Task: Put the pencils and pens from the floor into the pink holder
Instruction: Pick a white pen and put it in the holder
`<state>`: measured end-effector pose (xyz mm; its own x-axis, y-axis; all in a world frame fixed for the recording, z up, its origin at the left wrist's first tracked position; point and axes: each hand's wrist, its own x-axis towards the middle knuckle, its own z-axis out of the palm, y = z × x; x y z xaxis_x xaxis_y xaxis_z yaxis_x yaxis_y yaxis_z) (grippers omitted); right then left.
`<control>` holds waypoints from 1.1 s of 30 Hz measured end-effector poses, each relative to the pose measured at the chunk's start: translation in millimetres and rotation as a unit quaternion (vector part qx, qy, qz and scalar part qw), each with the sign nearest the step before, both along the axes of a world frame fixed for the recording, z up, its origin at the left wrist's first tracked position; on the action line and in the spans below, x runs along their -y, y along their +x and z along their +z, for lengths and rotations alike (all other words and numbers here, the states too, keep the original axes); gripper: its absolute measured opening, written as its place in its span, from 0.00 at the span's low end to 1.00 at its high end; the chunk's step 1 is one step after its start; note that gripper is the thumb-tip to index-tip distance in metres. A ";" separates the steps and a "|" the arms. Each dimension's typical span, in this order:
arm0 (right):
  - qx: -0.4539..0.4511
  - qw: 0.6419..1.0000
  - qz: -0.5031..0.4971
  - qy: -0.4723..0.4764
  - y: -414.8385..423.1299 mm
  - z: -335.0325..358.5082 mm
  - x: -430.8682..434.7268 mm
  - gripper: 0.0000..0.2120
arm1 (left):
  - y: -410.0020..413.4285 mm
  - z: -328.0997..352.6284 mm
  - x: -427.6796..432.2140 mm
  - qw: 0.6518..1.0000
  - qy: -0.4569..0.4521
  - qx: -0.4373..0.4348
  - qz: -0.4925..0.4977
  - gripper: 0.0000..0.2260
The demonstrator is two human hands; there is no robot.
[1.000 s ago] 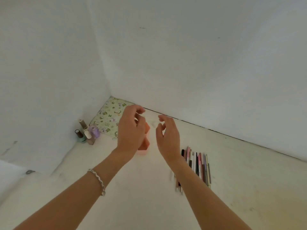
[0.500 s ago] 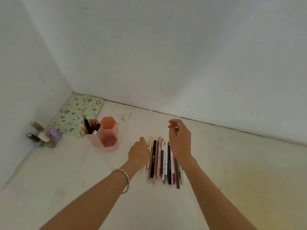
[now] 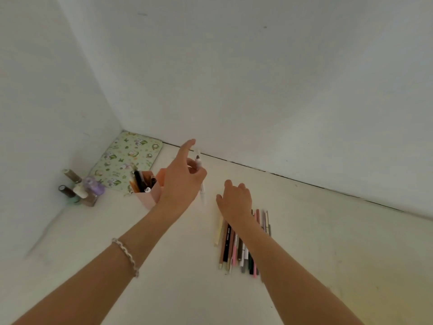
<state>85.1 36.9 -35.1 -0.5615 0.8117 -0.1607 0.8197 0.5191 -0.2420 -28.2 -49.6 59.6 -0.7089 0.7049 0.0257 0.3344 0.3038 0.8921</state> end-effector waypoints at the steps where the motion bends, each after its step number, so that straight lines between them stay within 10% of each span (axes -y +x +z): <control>1: 0.038 0.999 0.023 0.009 -3.3 -5.9 3.4 0.14 | -2.8 7.8 2.0 1.000 0.015 0.001 0.007 0.23; 4: 0.050 0.998 0.042 -0.006 -12.6 -11.8 7.2 0.15 | -15.9 22.4 10.7 0.996 0.077 -0.023 0.047 0.18; 8: -0.168 0.985 -0.022 -0.038 -25.1 19.5 -4.9 0.11 | -60.7 35.5 32.2 0.975 0.153 -0.085 0.137 0.17; 16: -0.534 0.844 -0.055 -0.001 -69.8 110.3 16.5 0.08 | -96.8 -16.7 77.8 0.978 0.074 -0.150 0.125 0.17; 24: -0.562 0.827 -0.004 -0.005 -96.1 111.8 61.3 0.10 | -97.4 -27.9 97.5 0.961 0.008 -0.266 0.082 0.13; 33: -0.406 0.905 0.123 0.033 -106.1 72.7 84.4 0.08 | -112.1 -1.4 112.4 0.972 0.107 -0.156 0.140 0.18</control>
